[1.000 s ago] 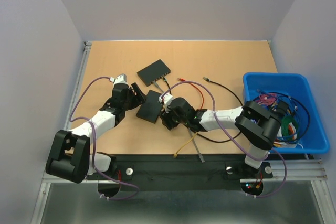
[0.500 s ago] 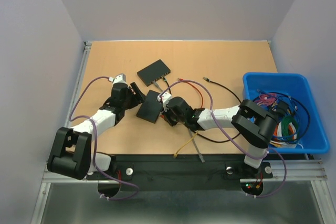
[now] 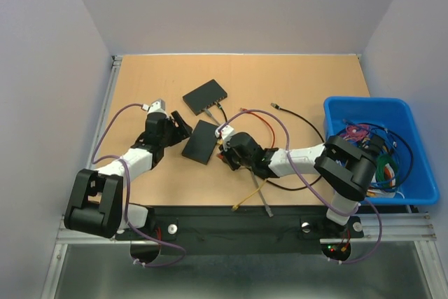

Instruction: Insert the plug into the switch port

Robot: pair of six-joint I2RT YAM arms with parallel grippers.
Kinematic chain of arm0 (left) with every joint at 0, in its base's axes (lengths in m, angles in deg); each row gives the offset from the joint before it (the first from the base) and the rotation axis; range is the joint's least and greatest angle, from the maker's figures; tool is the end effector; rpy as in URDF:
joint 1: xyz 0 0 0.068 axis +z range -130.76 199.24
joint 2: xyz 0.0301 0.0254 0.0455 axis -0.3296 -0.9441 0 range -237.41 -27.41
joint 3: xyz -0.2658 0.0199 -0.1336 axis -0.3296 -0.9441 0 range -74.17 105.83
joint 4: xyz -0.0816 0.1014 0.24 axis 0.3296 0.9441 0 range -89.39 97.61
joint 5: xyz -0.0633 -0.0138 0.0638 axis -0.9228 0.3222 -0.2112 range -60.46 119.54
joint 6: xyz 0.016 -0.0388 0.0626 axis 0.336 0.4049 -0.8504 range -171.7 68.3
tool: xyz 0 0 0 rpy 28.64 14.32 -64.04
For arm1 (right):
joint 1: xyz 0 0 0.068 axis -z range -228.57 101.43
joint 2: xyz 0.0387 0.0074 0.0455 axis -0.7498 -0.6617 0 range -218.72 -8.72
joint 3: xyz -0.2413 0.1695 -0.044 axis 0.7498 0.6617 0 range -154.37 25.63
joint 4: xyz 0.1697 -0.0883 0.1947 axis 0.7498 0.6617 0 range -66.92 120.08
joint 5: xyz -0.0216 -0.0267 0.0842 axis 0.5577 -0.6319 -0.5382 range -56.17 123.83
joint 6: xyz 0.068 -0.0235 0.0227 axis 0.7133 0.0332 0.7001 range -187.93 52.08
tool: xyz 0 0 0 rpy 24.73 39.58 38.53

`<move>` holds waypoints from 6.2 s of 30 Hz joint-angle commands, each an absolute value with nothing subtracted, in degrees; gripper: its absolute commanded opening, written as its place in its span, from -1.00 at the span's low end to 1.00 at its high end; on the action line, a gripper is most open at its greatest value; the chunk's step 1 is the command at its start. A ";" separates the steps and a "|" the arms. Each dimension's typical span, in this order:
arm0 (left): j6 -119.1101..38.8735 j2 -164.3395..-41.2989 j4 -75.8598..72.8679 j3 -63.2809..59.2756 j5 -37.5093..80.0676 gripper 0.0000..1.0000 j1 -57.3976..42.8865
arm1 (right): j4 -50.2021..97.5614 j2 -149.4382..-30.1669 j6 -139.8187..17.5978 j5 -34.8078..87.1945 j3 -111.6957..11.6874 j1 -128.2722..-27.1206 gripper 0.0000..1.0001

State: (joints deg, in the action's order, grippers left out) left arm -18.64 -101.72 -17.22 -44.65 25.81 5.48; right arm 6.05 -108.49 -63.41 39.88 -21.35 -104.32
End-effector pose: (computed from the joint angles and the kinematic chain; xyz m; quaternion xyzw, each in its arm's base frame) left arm 0.2797 -0.0728 0.1918 -0.1260 0.8428 -0.2331 0.4685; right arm 0.2216 0.3137 0.1506 -0.3626 0.8118 0.1879 0.4173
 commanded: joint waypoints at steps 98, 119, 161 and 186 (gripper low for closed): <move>-19.71 -114.77 -28.84 -44.38 16.27 0.50 6.06 | -0.56 -110.06 -65.29 53.26 -29.83 -111.76 -0.99; -19.71 -114.86 -28.84 -44.29 16.01 0.50 6.06 | -1.61 -108.21 -59.75 54.22 -23.41 -112.46 -0.99; -19.53 -115.21 -28.84 -44.55 15.22 0.50 6.06 | -2.58 -119.20 -60.37 58.27 -33.61 -113.96 -0.99; -18.74 -117.15 -29.01 -44.46 13.98 0.50 5.88 | -14.71 -118.58 -64.15 53.78 -30.27 -114.58 -0.99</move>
State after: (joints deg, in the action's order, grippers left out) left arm -19.80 -115.81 -33.04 -44.65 17.97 6.99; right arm -2.76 -118.65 -63.72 54.85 -29.61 -113.93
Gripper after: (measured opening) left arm 0.752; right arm 0.117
